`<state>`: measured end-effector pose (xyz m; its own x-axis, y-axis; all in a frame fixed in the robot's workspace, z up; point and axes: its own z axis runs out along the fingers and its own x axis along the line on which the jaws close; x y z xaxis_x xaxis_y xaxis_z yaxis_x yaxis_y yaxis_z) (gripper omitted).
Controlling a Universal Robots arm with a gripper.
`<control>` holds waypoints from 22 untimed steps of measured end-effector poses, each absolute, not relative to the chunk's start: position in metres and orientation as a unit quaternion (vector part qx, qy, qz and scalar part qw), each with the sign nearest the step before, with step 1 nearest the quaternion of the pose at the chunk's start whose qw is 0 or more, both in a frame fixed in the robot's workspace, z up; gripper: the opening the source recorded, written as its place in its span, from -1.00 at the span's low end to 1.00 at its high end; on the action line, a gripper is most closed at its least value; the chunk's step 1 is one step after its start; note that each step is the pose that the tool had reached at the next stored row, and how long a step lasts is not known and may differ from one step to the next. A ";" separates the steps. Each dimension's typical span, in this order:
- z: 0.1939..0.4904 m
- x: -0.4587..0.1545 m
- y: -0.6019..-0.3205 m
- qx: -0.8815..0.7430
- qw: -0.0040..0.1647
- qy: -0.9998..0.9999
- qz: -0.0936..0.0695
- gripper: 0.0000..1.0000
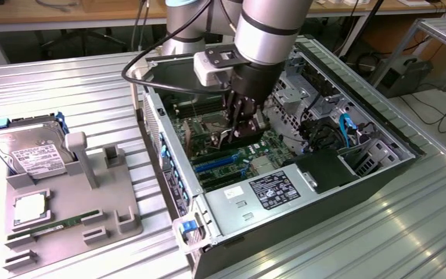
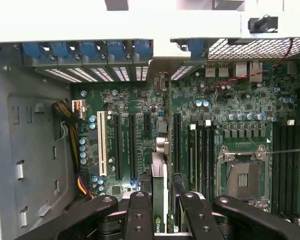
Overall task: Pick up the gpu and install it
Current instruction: 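Insert the gpu into the slot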
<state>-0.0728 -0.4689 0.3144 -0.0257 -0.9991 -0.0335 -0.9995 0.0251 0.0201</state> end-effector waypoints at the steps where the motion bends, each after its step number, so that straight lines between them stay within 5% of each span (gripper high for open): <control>1: 0.313 -0.073 -0.469 -0.698 0.005 0.716 0.019 -0.47; 22: 0.284 -0.078 -0.468 -0.698 0.003 0.716 0.021 -0.47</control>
